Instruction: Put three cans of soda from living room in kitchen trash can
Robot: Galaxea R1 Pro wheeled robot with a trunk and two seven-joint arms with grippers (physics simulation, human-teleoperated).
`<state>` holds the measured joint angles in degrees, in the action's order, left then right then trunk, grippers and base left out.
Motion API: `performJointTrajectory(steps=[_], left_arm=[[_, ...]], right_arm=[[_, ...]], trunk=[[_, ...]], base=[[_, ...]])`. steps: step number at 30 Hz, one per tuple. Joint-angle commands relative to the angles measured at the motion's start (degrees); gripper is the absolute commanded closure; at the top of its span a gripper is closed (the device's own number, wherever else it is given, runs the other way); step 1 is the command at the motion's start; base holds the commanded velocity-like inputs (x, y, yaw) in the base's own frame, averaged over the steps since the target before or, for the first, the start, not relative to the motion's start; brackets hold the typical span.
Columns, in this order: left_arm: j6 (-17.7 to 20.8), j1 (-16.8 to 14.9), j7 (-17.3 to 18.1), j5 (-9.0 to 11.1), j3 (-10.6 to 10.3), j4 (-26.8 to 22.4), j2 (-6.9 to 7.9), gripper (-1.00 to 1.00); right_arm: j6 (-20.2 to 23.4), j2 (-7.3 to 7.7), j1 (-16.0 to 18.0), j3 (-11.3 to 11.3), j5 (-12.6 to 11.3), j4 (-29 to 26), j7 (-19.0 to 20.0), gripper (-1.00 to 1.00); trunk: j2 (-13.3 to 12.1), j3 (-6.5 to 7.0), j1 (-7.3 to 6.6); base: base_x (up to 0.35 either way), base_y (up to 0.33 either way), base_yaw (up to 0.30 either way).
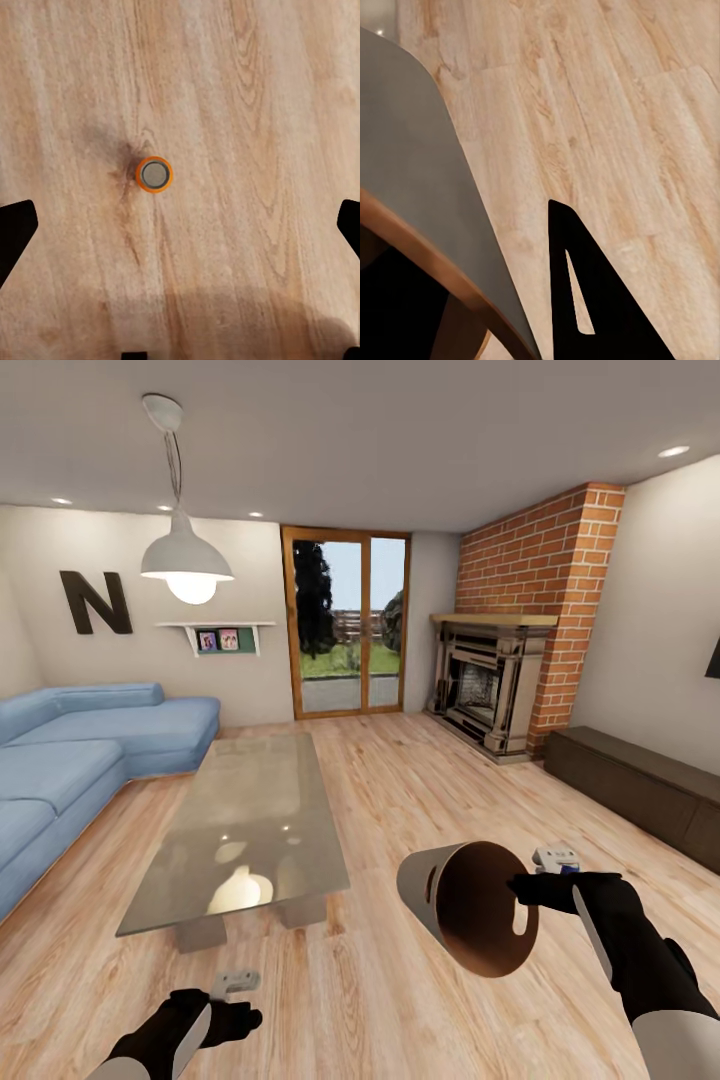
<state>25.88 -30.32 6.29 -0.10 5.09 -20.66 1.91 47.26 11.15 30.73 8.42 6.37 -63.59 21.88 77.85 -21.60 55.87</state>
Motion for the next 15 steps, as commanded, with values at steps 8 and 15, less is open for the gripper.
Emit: performJointTrajectory(steps=[8, 15], left_arm=[[0.9, 0.0, -0.1, 0.0, 0.0, 0.0, 0.01, -1.0], [0.6, 0.0, -0.1, 0.2, 0.0, -0.1, 0.02, -1.0]], right_arm=[[0.2, -0.07, 0.0, -0.1, -1.3, 0.1, 0.2, 1.0], [0.2, -0.16, 0.0, -0.1, -1.3, 0.2, 0.2, 1.0]], trunk=[[3.2, -1.43, 1.76], [5.6, -2.51, 3.08]], base=[[0.0, 0.0, 0.0], [0.0, 0.0, 0.0]])
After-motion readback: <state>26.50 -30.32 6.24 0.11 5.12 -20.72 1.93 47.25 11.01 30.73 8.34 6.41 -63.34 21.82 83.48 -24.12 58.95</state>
